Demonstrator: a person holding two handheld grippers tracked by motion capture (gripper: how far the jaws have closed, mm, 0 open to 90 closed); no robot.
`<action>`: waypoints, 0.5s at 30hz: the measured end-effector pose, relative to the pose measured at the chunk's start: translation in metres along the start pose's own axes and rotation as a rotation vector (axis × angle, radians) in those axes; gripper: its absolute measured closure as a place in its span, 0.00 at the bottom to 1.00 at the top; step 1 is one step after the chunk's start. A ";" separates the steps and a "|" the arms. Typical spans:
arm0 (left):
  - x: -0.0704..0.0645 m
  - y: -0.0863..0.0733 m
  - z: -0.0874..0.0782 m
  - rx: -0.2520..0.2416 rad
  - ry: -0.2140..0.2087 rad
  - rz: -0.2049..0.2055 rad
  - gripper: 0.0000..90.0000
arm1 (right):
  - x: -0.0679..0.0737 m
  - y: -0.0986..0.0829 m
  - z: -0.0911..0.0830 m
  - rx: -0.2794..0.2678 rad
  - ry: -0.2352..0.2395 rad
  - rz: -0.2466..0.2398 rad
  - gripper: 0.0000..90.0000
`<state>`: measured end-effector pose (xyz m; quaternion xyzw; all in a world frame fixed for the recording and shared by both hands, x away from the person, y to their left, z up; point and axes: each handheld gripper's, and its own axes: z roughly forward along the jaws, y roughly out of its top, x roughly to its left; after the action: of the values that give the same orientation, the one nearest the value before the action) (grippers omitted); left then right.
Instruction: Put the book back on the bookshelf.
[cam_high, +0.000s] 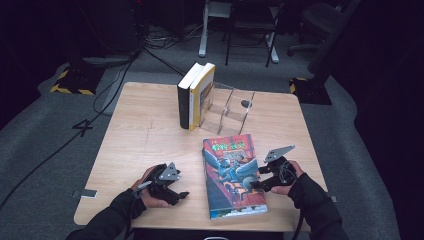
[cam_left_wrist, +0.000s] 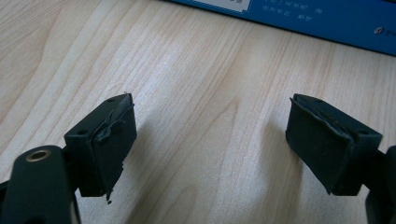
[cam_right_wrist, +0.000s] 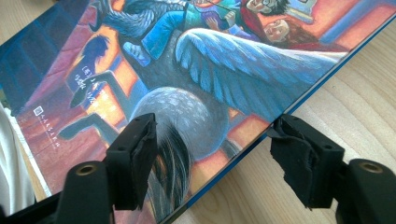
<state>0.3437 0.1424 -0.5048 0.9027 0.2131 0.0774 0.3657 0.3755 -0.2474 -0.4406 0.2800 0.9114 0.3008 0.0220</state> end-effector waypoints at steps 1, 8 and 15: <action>0.000 0.000 0.000 0.000 0.000 0.000 0.18 | 0.000 -0.001 -0.001 -0.010 0.002 -0.005 0.38; 0.000 0.000 0.000 0.000 0.000 0.000 0.18 | 0.003 -0.002 -0.004 0.030 0.023 -0.026 0.41; 0.000 0.000 0.000 0.000 0.000 0.000 0.18 | 0.016 -0.016 -0.011 0.068 0.076 -0.038 0.39</action>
<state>0.3435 0.1424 -0.5048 0.9026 0.2133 0.0775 0.3658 0.3513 -0.2554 -0.4388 0.2516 0.9264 0.2798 -0.0164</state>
